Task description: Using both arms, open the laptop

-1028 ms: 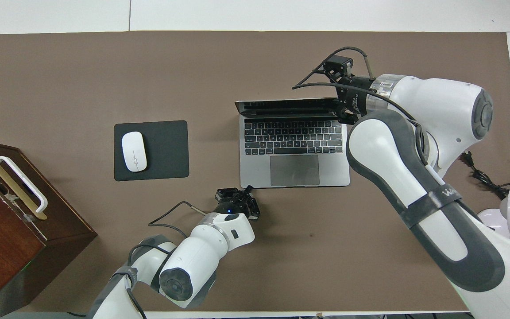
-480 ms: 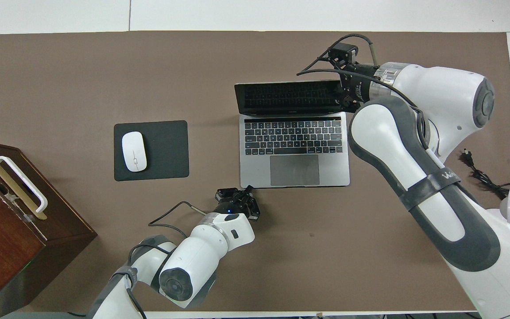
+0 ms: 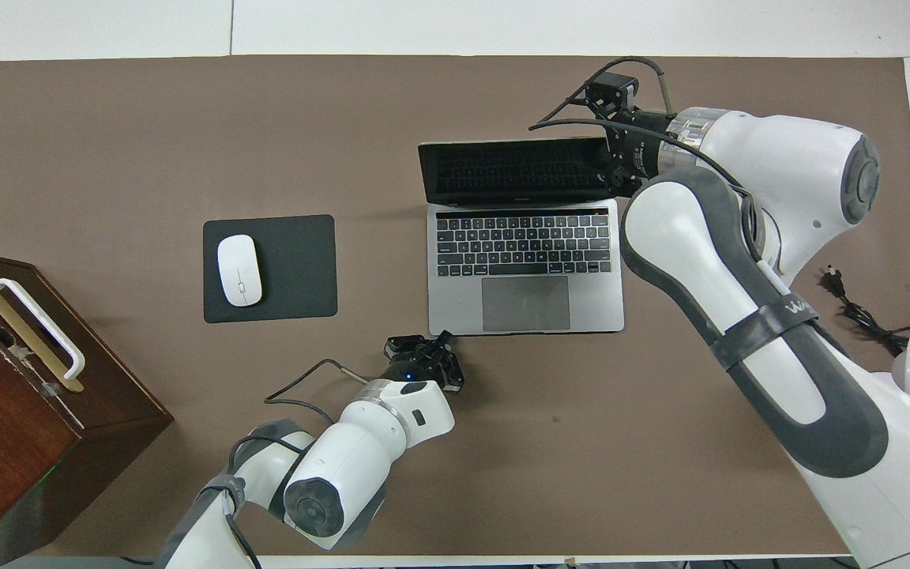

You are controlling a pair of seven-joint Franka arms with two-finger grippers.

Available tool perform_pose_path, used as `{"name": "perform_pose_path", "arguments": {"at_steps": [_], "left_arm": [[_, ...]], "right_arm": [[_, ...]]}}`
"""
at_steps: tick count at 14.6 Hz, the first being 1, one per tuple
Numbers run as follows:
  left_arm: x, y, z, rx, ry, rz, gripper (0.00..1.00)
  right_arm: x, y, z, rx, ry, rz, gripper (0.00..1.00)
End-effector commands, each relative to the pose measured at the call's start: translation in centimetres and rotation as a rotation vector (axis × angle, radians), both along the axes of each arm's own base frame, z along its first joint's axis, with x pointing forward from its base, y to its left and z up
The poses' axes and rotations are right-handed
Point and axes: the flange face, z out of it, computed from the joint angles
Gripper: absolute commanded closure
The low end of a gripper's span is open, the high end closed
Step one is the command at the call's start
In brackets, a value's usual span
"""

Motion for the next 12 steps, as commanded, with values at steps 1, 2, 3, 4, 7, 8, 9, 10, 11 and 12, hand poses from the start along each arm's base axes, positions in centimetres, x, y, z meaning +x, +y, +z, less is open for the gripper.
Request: {"name": "perform_pose_path", "arguments": {"at_steps": [1,2,3,4,7,8,9,10,11,12], "left_arm": [[1.0,-1.0,-2.5,0.027,-0.002,-0.001,1.00],[1.0,-1.0,-2.5,0.027,-0.002,-0.001,1.00],[1.0,-1.0,-2.5,0.027,-0.002,-0.001,1.00],[1.0,-1.0,-2.5,0.027,-0.002,-0.001,1.00],[1.0,-1.0,-2.5,0.027,-0.002,-0.001,1.00],[1.0,-1.0,-2.5,0.027,-0.002,-0.001,1.00],[1.0,-1.0,-2.5,0.027,-0.002,-0.001,1.00],[1.1,-1.0,-2.5,0.027,-0.002,0.000,1.00],[1.2,-0.9,-2.5,0.026,-0.001,0.003,1.00],[1.2,-0.9,-2.5,0.027,-0.001,0.003,1.00]], "right_arm": [[1.0,-0.3,-0.4,-0.004,-0.032,-0.002,0.00],[1.6,-0.2,0.3,0.001,-0.050,-0.004,0.00],[1.8,-0.1,0.3,0.003,-0.052,-0.005,0.00],[1.9,-0.1,0.3,0.003,-0.051,-0.005,0.00],[1.9,0.4,1.1,0.014,-0.047,0.005,0.00],[1.6,1.0,1.2,0.017,-0.039,0.017,0.00],[1.3,1.2,1.4,0.024,-0.024,0.030,0.00],[0.9,1.5,2.3,0.028,-0.016,0.049,0.00],[0.7,1.6,2.6,0.017,-0.008,0.071,0.00],[0.5,1.3,3.2,0.003,-0.003,0.092,0.00]]}}
